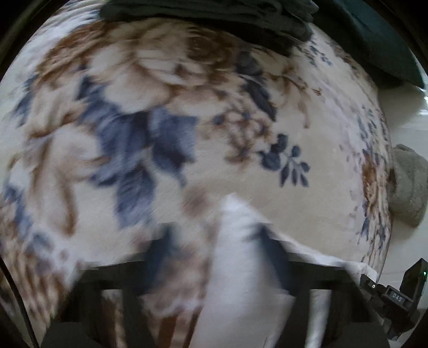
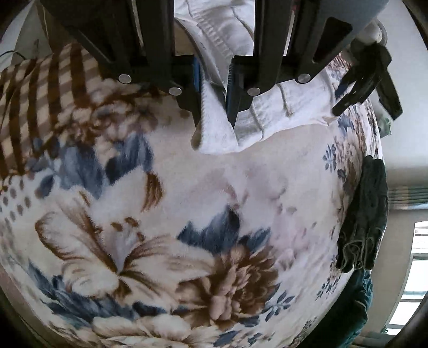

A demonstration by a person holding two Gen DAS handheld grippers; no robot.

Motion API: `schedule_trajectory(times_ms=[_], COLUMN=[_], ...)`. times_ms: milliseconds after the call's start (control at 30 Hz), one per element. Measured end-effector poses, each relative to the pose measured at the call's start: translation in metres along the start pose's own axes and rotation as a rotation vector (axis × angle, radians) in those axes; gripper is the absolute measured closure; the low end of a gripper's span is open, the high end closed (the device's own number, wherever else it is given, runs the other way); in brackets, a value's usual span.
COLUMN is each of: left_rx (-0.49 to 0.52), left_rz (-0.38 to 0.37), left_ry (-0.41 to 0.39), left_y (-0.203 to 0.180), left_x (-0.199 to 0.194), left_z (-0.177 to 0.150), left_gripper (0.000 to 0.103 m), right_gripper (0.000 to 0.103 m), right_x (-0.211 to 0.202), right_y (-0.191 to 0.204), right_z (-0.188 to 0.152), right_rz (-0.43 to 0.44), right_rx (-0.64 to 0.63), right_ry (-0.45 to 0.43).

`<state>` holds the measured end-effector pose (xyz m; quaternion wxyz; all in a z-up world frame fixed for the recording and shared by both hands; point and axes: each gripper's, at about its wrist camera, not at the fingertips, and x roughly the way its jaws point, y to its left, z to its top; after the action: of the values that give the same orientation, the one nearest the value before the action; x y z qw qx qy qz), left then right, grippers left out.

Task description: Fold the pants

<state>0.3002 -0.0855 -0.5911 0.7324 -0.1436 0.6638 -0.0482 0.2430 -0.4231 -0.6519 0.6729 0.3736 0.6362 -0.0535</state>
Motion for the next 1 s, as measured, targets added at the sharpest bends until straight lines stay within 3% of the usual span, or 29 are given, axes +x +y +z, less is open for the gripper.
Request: schedule_trajectory(times_ms=[100, 200, 267, 300, 333, 400, 500, 633, 800, 867, 967, 1000], left_rx=[0.018, -0.032, -0.087, -0.112, -0.129, -0.129, -0.084, -0.035, 0.001, -0.002, 0.025, 0.04], left_rz=[0.009, -0.027, -0.089, -0.114, -0.148, -0.189, -0.215, -0.246, -0.239, -0.25, -0.248, -0.245], left_ry=[0.028, 0.046, 0.047, 0.044, 0.025, -0.021, -0.001, 0.145, 0.162, 0.173, 0.176, 0.167], left_y=[-0.004, 0.003, 0.011, 0.014, 0.017, 0.02, 0.017, 0.007, 0.0, -0.001, -0.001, -0.004], left_x=[0.021, 0.023, 0.01, 0.001, -0.01, -0.028, -0.029, 0.012, 0.024, 0.027, 0.031, 0.029], left_z=[0.006, 0.011, 0.01, 0.006, 0.0, -0.015, -0.044, -0.078, -0.089, -0.087, -0.087, -0.088], left_gripper=[0.078, 0.075, 0.068, 0.05, 0.028, 0.014, 0.014, 0.014, 0.014, 0.014, 0.014, 0.017], right_gripper=[0.084, 0.061, 0.023, 0.004, 0.005, 0.005, 0.005, 0.0, 0.0, 0.0, 0.001, 0.007], right_x=[0.001, 0.01, 0.007, 0.003, -0.001, 0.0, 0.026, 0.057, 0.049, 0.055, 0.071, 0.071], right_y=[-0.007, -0.022, -0.03, -0.034, -0.038, -0.044, -0.053, -0.052, -0.044, -0.043, -0.047, -0.045], right_z=[0.003, 0.012, 0.018, 0.018, 0.016, 0.009, -0.011, -0.028, -0.027, -0.03, -0.033, -0.033], right_rz=[0.006, 0.075, 0.134, 0.163, 0.191, 0.19, 0.211, 0.254, 0.493, 0.432, 0.399, 0.381], right_rx=[0.011, 0.06, 0.056, 0.035, 0.007, -0.036, -0.085, -0.131, -0.116, -0.182, -0.177, -0.174], right_ry=[0.017, 0.131, 0.18, 0.191, 0.201, 0.236, 0.333, 0.385, 0.402, 0.425, 0.434, 0.42])
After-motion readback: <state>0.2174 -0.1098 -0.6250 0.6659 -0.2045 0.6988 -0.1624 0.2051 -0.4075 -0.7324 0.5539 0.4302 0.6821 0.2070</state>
